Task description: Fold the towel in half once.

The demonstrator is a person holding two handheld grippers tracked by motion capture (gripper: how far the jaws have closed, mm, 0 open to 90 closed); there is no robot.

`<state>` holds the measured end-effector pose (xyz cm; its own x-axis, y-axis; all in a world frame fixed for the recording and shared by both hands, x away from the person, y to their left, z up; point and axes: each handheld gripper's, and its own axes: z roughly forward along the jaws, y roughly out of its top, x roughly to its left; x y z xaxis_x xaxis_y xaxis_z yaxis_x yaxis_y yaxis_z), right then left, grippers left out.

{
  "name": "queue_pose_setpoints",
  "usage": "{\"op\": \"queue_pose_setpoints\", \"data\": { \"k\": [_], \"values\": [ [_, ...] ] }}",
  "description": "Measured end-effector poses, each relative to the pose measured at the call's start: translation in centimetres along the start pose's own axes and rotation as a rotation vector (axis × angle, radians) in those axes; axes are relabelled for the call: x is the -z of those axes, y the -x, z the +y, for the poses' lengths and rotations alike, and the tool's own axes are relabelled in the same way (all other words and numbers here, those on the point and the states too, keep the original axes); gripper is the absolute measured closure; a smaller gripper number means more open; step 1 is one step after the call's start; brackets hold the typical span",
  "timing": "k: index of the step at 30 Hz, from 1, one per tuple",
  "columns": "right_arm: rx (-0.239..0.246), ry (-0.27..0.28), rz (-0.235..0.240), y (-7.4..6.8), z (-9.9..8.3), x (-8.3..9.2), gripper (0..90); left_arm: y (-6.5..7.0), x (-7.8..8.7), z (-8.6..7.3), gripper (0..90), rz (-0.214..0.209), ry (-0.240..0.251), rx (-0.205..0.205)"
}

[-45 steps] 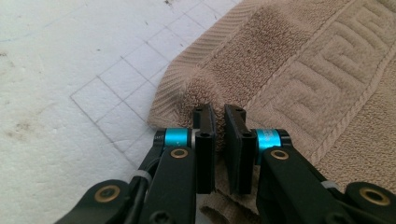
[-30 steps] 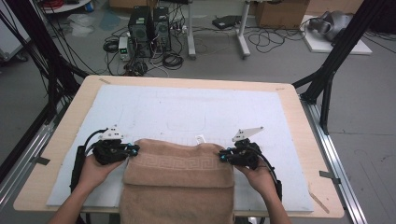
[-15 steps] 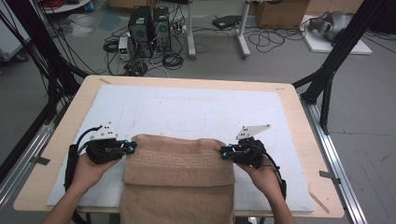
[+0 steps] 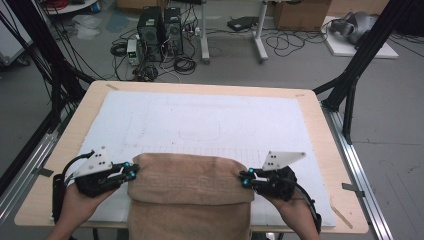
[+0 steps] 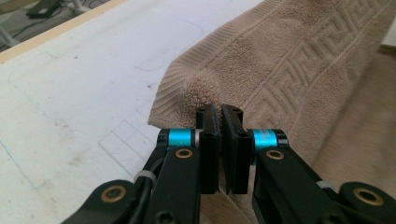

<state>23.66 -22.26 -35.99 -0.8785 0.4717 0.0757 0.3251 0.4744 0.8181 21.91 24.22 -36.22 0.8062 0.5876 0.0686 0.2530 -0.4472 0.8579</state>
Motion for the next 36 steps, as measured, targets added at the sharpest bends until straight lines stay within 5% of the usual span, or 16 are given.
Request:
{"op": "queue_pose_setpoints", "data": {
  "k": [8, 11, 18, 25, 36],
  "values": [
    [-0.006, -0.004, 0.061, -5.1, -3.8, 1.6, 75.5, 5.8, 3.3, -4.0, 84.0, -0.067, -0.028, -0.034],
    [-0.021, 0.014, 0.071, -6.2, -4.3, 2.4, 71.7, 6.9, 4.3, -4.8, 78.3, -0.065, -0.032, -0.036],
    [-0.021, 0.050, 0.079, -6.3, -3.6, 3.0, 68.8, 5.9, 5.4, -4.1, 72.9, -0.040, 0.005, -0.027],
    [-0.027, 0.021, 0.045, -5.0, -3.5, 2.6, 66.0, 5.2, 5.3, -3.6, 69.4, -0.028, 0.003, -0.041],
    [-0.007, -0.015, -0.056, -1.7, -2.4, 1.2, 57.2, 2.4, 1.4, -3.5, 59.3, 0.014, -0.016, -0.001]
  ]
}}
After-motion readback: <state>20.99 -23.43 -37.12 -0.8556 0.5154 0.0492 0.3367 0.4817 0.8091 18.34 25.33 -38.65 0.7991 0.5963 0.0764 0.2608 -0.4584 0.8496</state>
